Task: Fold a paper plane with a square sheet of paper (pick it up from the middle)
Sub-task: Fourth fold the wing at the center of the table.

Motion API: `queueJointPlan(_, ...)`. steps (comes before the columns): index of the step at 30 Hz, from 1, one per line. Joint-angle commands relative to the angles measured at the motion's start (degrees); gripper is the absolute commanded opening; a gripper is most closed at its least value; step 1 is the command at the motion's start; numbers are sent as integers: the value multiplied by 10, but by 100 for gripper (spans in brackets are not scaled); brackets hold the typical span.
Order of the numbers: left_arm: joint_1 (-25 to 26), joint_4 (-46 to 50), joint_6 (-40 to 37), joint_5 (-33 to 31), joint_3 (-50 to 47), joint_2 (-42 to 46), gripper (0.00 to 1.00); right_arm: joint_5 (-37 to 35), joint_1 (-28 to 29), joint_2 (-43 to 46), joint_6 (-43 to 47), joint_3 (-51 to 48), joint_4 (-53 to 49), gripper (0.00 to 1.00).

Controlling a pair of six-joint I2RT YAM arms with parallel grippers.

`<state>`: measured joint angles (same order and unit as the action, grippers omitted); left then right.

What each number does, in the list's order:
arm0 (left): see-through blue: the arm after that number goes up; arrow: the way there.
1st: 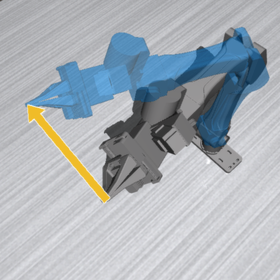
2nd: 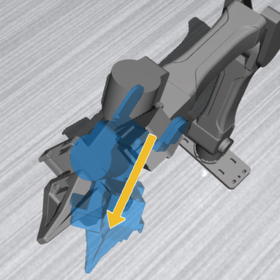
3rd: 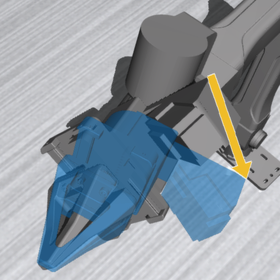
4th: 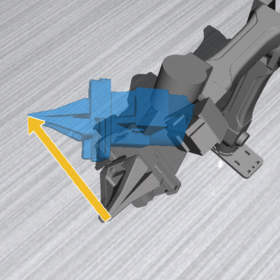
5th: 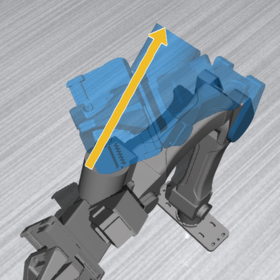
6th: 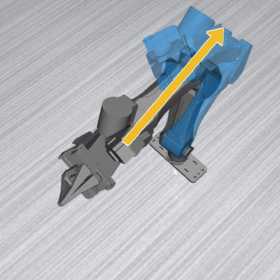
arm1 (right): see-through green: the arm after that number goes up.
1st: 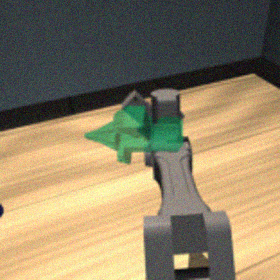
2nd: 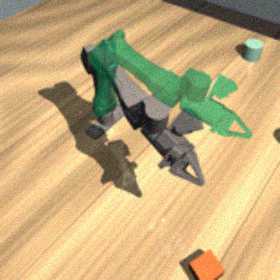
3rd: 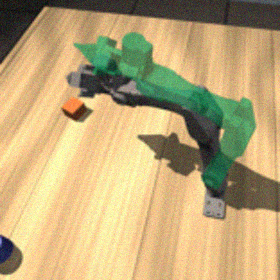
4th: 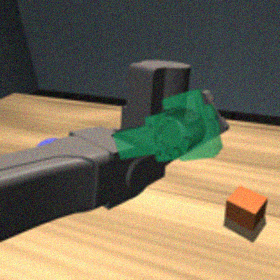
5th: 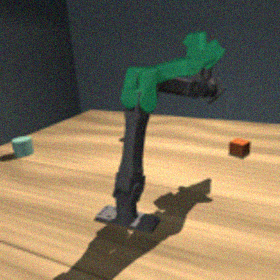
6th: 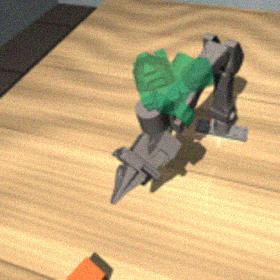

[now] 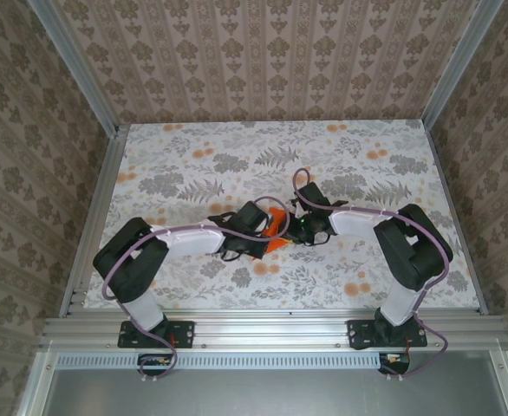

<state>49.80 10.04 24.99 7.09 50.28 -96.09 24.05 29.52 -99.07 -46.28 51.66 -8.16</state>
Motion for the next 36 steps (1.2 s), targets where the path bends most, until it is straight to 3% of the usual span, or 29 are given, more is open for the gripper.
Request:
queueJointPlan(1,-23,-54,37,80,-23,24,3,1,-2,36,10,-8,-18,18)
queueJointPlan(13,-65,-133,78,182,-58,-6,3,56,-3,55,-32,-35,87,15)
queueJointPlan(20,-75,-142,88,199,-59,-27,3,82,-2,13,-79,-36,178,10)
queueJointPlan(36,-97,-174,104,235,-71,-47,4,81,-5,-66,-95,-1,202,9)
